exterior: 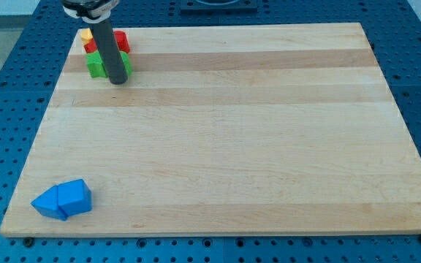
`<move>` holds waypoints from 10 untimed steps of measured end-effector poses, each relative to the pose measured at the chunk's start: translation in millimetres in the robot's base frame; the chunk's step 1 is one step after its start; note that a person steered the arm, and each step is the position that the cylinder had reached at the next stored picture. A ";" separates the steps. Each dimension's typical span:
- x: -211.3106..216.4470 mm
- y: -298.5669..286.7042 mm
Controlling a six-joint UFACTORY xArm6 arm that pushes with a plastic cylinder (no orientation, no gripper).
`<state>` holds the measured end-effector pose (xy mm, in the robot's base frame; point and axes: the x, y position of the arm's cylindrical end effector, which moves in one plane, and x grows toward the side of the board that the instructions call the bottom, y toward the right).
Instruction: Point your arm at the blue triangle
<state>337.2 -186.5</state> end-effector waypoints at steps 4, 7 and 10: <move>-26.4 0.6; 42.7 48.6; 46.3 48.6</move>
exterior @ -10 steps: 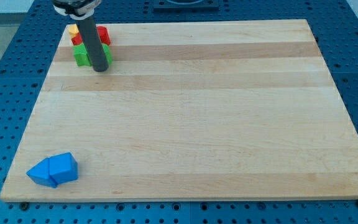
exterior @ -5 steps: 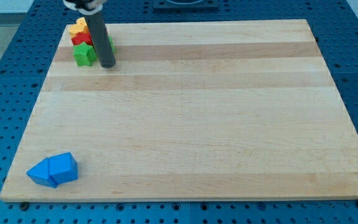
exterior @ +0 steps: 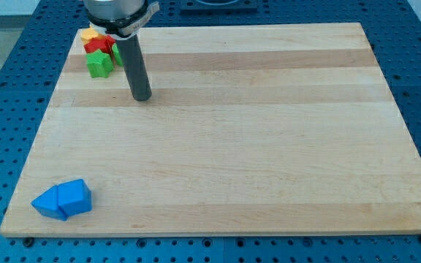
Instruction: Point your arm at the blue triangle
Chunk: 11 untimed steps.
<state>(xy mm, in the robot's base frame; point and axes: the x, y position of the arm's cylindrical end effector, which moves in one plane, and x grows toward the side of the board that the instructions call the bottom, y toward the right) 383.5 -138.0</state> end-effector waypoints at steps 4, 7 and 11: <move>8.0 -56.7; 23.4 -134.6; 164.1 -147.7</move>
